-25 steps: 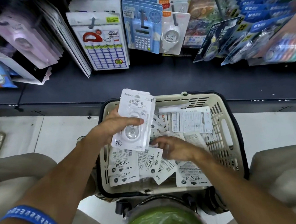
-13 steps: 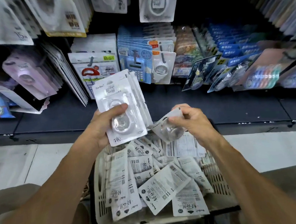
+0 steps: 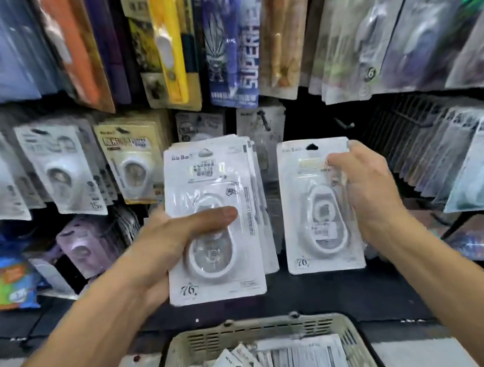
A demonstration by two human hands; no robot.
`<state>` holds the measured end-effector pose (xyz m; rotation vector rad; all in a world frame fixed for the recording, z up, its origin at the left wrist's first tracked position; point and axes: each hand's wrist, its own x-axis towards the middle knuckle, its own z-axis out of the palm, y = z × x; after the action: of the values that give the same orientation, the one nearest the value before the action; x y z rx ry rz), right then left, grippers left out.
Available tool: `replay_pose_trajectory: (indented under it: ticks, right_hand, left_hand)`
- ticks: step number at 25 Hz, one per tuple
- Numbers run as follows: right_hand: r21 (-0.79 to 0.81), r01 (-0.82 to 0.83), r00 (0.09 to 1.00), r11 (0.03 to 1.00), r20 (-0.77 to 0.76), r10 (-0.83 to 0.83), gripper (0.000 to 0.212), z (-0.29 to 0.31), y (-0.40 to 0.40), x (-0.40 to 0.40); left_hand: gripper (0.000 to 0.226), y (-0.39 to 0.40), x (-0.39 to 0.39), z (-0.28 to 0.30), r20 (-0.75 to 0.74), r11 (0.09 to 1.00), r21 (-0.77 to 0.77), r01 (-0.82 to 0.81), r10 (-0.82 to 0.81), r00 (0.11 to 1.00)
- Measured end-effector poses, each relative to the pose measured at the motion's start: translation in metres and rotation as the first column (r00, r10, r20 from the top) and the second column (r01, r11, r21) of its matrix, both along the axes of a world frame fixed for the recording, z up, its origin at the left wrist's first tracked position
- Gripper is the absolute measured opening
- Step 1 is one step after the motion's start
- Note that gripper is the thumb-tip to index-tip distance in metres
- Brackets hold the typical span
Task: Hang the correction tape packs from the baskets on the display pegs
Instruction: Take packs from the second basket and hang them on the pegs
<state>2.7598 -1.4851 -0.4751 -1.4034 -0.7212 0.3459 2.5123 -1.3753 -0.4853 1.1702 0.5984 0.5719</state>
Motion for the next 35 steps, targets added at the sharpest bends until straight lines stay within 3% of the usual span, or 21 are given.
replay_pose_trajectory:
  ticks: [3,7,11,17,21,24,31,35]
  right_hand:
    - [-0.059,-0.048,0.988,0.997,0.142,0.056,0.026,0.019,0.027,-0.013]
    - [-0.134,0.070,0.974,0.988,0.224,-0.039,0.021,0.026,0.055,-0.026]
    - [-0.139,0.120,0.960,0.983,0.269,-0.079,0.037,0.033,0.066,-0.029]
    - [-0.085,0.154,0.976,0.984,0.166,-0.139,0.041,0.016,0.046,-0.011]
    - [-0.105,0.101,0.980,0.989,0.181,-0.081,0.035,0.031,0.056,-0.007]
    - [-0.206,0.053,0.972,0.977,0.235,-0.003,0.034,0.034,0.060,-0.009]
    - [-0.161,0.124,0.973,0.979,0.214,-0.088,0.038,0.023,0.046,-0.006]
    - [-0.213,0.147,0.966,0.966,0.242,-0.093,0.038,0.031,0.057,-0.006]
  left_hand:
    - [0.063,0.018,-0.014,0.029,0.072,0.989,0.126,-0.075,0.066,0.995]
    - [0.068,0.020,-0.023,0.025,0.162,0.998,0.029,-0.057,0.052,0.985]
    - [0.080,0.013,-0.010,0.021,0.172,0.999,0.008,0.034,-0.035,0.985]
    - [0.055,0.012,0.000,0.018,0.202,0.999,-0.032,0.019,-0.012,0.979]
    - [0.065,0.006,0.011,0.017,0.247,1.000,0.007,0.028,-0.029,0.969]
    - [0.078,0.005,0.017,0.016,0.264,1.000,0.022,0.019,-0.024,0.964]
    - [0.061,0.009,0.021,0.020,0.289,1.000,0.000,0.006,-0.006,0.957]
    - [0.071,0.017,0.014,0.024,0.279,1.000,-0.017,-0.018,0.022,0.960]
